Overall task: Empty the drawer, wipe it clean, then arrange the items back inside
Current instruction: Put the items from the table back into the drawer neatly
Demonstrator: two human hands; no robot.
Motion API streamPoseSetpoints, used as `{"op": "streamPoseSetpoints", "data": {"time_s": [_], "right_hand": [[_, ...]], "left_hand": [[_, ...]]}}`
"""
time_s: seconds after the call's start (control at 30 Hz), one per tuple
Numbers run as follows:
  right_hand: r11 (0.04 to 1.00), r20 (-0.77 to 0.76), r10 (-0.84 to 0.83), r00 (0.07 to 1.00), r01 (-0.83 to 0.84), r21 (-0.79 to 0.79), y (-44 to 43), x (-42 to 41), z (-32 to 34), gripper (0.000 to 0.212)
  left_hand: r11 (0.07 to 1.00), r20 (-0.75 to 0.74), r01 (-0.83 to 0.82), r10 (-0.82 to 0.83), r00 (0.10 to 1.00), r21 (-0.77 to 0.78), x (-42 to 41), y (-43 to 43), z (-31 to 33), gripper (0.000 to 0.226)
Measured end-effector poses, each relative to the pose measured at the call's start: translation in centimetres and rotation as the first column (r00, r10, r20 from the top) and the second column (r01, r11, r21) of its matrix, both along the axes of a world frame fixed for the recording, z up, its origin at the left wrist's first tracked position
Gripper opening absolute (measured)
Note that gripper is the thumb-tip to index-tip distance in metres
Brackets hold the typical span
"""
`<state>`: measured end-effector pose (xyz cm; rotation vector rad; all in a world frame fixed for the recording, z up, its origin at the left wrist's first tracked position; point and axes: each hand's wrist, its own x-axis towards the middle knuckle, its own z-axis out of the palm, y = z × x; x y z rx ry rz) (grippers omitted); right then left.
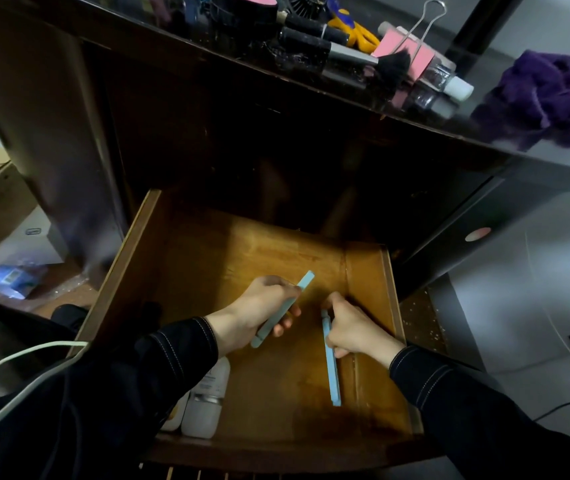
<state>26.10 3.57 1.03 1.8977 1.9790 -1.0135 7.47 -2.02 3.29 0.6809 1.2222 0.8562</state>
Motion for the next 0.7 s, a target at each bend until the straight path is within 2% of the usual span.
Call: {"op": "streamPoseSetpoints", "data": {"time_s": [0.07,0.17,0.3,0.43,0.5,0.57,0.7], "right_hand": [[0.999,0.011,0.035,0.999,-0.035,0.018,0.1,0.0,0.0,0.055],[0.952,0.181,0.255,0.95,-0.28,0.126,-0.1,0.0,0.6,0.047],[0.783,0.494,0.487,0.72,-0.611,0.117,-0.6,-0.1,1.4,0.042],[0.627,0.733,0.53,0.427,-0.779,0.0,-0.9,-0.3,1.5,0.045],[0.578,0.784,0.533,0.319,-0.814,-0.061,-1.0,-0.2,1.7,0.041],[0.535,0.801,0.543,0.253,-0.839,-0.098,-1.0,-0.1,2.0,0.038],[0.505,0.801,0.56,0.211,-0.853,-0.129,-1.3,0.1,2.2,0.033]], "left_hand": [[1.0,-0.001,-0.002,0.002,1.0,-0.001,-0.1,0.0,0.0,0.025],[1.0,0.002,0.0,0.0,1.0,0.002,-0.1,0.0,-0.1,0.026],[1.0,0.019,-0.003,0.003,1.0,0.011,-0.3,0.0,-0.2,0.027],[1.0,0.031,-0.001,0.0,1.0,0.023,-0.4,0.0,-0.5,0.026],[1.0,0.026,-0.003,0.002,1.0,0.026,-0.5,0.1,-0.6,0.025],[1.0,0.029,0.002,-0.003,1.0,0.029,-0.5,0.1,-0.7,0.024],[1.0,0.021,0.005,-0.006,1.0,0.027,-0.4,0.1,-0.7,0.023]]}}
